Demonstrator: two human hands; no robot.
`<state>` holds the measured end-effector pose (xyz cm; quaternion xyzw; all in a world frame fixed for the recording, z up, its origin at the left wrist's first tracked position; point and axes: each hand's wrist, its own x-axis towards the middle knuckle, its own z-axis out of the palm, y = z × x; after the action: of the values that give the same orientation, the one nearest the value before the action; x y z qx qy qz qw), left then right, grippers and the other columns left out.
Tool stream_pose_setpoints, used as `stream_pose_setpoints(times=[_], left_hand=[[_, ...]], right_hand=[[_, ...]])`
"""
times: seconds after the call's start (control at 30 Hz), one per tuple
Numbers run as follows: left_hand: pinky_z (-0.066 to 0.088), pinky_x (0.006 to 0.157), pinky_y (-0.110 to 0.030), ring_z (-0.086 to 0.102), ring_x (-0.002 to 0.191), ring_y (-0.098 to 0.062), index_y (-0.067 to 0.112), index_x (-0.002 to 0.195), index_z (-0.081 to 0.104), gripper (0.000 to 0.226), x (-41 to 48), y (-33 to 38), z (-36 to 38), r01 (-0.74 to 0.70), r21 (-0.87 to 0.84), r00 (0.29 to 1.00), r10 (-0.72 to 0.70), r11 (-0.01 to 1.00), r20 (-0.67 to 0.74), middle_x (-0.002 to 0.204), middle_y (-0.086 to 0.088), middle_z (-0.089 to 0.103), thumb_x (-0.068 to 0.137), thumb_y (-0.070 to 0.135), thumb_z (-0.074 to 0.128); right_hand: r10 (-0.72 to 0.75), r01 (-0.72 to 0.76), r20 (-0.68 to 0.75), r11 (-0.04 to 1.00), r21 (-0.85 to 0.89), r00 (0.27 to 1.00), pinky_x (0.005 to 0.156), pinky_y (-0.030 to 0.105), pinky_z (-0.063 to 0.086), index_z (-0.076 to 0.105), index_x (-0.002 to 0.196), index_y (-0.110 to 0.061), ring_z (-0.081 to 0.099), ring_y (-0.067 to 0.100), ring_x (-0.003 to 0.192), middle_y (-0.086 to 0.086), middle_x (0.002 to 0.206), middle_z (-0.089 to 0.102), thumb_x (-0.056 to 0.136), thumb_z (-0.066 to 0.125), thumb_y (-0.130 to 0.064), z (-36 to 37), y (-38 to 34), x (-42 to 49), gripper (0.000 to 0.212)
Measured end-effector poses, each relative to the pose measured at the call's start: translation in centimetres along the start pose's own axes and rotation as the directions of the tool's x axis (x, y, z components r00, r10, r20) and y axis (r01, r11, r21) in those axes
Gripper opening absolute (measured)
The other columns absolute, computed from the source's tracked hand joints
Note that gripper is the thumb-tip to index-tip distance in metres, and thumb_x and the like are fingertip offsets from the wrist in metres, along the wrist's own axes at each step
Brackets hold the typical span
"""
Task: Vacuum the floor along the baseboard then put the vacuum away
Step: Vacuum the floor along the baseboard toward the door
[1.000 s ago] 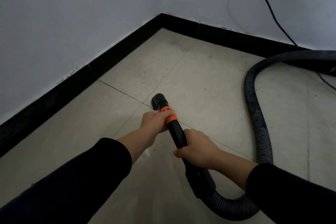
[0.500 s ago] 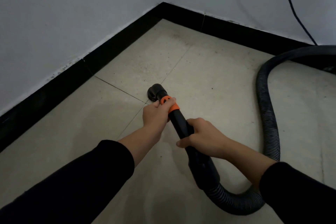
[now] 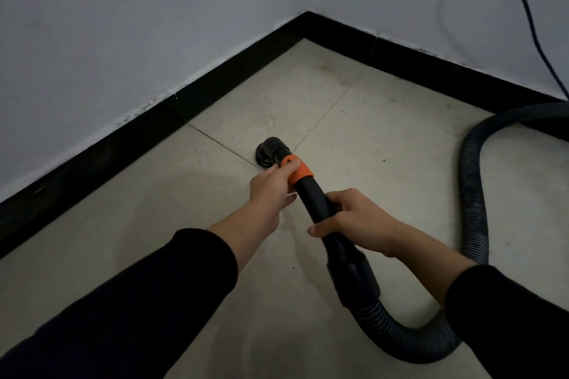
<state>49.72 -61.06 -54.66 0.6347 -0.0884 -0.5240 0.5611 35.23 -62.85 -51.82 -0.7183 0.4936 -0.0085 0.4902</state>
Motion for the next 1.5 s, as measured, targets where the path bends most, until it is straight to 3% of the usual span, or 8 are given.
stream_pose_setpoints(times=[0.27,0.37,0.57,0.87,1.03,1.27,1.5], left_hand=[[0.054,0.08,-0.029,0.068,0.082,-0.012,0.018,0.097,0.064,0.022,-0.4,-0.4,-1.3,-0.013,0.021,0.999,0.014,1.0,-0.051,0.098,-0.004,0.07,0.085,0.035,0.072],[0.054,0.079,-0.029,0.069,0.085,-0.014,0.02,0.09,0.065,0.018,-0.6,-0.7,-1.6,-0.024,0.034,0.997,0.027,0.999,-0.079,0.097,-0.005,0.071,0.084,0.036,0.072],[0.053,0.081,-0.029,0.069,0.09,-0.017,0.023,0.082,0.066,0.013,-1.5,-0.9,-2.4,-0.063,0.054,0.989,0.069,0.997,-0.131,0.094,-0.008,0.073,0.083,0.033,0.073],[0.051,0.078,-0.028,0.068,0.089,-0.018,0.019,0.084,0.064,0.013,-1.7,-0.7,-4.1,-0.063,0.032,0.983,0.068,0.997,-0.172,0.095,-0.009,0.071,0.083,0.029,0.074],[0.053,0.082,-0.032,0.068,0.09,-0.019,0.017,0.084,0.064,0.017,-1.5,-0.6,-5.9,-0.059,0.041,0.974,0.066,0.997,-0.218,0.095,-0.01,0.07,0.082,0.029,0.074],[0.05,0.071,-0.028,0.067,0.085,-0.019,0.014,0.09,0.064,0.018,-1.1,-0.2,-8.8,-0.07,0.069,0.959,0.087,0.995,-0.269,0.092,-0.01,0.07,0.083,0.029,0.072],[0.05,0.073,-0.029,0.065,0.081,-0.018,0.009,0.104,0.063,0.027,-0.4,0.5,-10.5,-0.068,0.056,0.951,0.081,0.996,-0.298,0.09,-0.009,0.068,0.084,0.026,0.07]], right_hand=[[-0.035,0.036,0.047,0.999,-0.018,0.998,0.074,0.039,0.057,0.065,0.092,-0.009,0.067,0.023,0.073,0.008,0.08,0.066,0.072,0.078,-0.022,0.6,-0.5,0.3,0.028],[-0.042,0.042,0.081,0.999,-0.004,0.996,0.066,0.031,0.053,0.064,0.088,-0.01,0.064,0.018,0.067,0.004,0.074,0.063,0.073,0.078,-0.02,0.4,-0.6,0.0,0.023],[-0.057,0.061,0.114,0.998,-0.031,0.992,0.063,0.028,0.049,0.063,0.083,-0.011,0.063,0.016,0.064,0.003,0.072,0.063,0.071,0.079,-0.021,0.6,-0.6,-0.2,0.022],[-0.094,0.106,0.147,0.992,-0.073,0.985,0.062,0.025,0.048,0.066,0.095,-0.014,0.066,0.017,0.07,0.004,0.082,0.067,0.072,0.079,-0.022,1.5,-1.3,0.2,0.028],[-0.128,0.153,0.174,0.979,-0.138,0.976,0.08,0.038,0.058,0.065,0.104,-0.014,0.068,0.019,0.078,0.006,0.091,0.069,0.073,0.079,-0.025,2.7,-1.9,0.8,0.035],[-0.182,0.224,0.205,0.953,-0.203,0.962,0.08,0.04,0.057,0.063,0.107,-0.015,0.067,0.019,0.081,0.005,0.093,0.068,0.075,0.079,-0.028,4.7,-3.2,1.8,0.038],[-0.213,0.272,0.22,0.919,-0.285,0.952,0.079,0.041,0.056,0.059,0.106,-0.019,0.064,0.019,0.08,0.003,0.09,0.065,0.076,0.076,-0.031,6.4,-4.2,3.2,0.037]])
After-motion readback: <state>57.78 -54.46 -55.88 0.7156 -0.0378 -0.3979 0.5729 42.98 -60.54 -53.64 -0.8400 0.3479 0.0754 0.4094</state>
